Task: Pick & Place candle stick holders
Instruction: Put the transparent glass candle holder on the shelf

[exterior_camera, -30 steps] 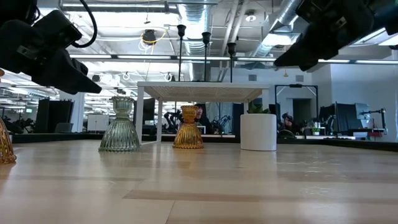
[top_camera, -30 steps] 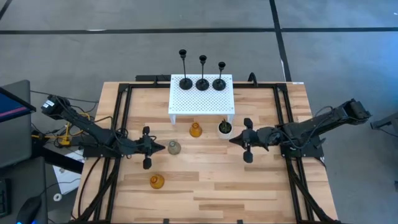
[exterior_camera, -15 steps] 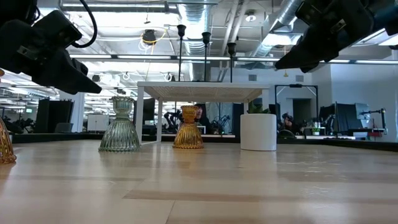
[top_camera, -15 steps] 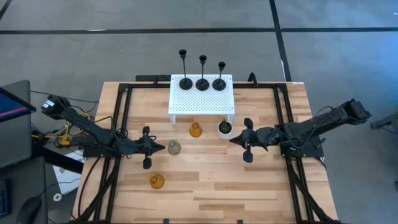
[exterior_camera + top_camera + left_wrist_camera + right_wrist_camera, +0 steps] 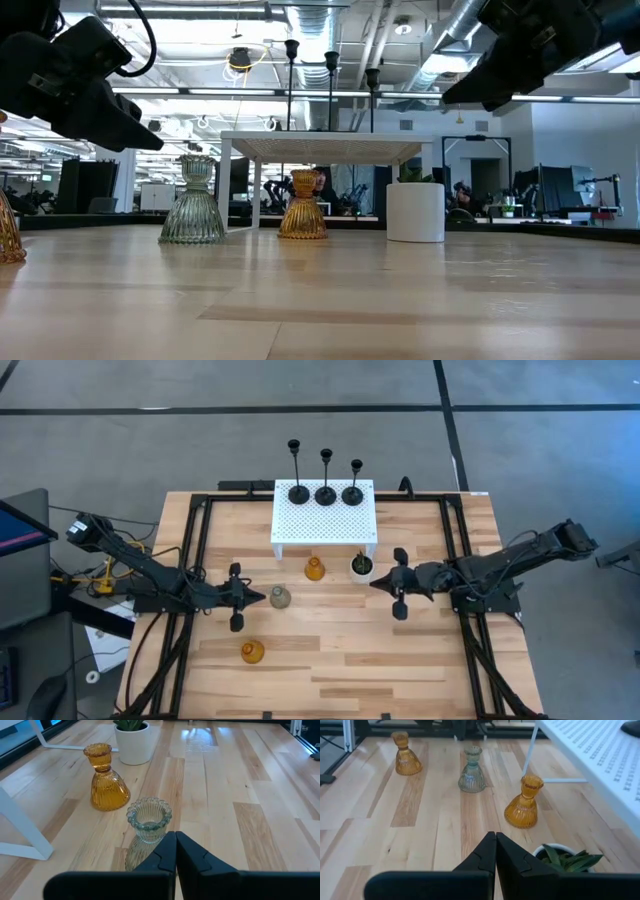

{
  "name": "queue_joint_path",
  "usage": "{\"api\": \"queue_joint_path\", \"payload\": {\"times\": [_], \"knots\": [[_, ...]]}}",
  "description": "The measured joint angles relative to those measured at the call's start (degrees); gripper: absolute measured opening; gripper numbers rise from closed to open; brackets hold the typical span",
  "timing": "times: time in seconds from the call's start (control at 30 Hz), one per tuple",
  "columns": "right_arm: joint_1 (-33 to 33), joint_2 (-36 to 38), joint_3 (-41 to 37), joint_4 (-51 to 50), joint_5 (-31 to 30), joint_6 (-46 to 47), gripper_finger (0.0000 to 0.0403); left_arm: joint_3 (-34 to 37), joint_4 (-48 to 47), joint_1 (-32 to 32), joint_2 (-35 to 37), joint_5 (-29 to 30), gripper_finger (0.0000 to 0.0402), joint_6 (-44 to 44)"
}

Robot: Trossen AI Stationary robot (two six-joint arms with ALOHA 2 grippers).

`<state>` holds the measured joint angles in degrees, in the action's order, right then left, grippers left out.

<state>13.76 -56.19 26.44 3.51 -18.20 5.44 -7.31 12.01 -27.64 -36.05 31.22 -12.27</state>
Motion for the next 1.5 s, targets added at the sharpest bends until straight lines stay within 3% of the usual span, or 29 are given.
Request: {"api": "queue_joint_path", "payload": {"times": [0.43,1.5], "knots": [[0.0,4.87,0.0,-3.05,0.15,-1.49,0.0,0.0,0.0,0.0,0.0,0.02,0.0003,0.0],[-0.02,4.92,0.0,-4.82,0.13,-2.61,0.0,0.0,0.0,0.01,-0.01,0.02,0.001,0.0]]}}
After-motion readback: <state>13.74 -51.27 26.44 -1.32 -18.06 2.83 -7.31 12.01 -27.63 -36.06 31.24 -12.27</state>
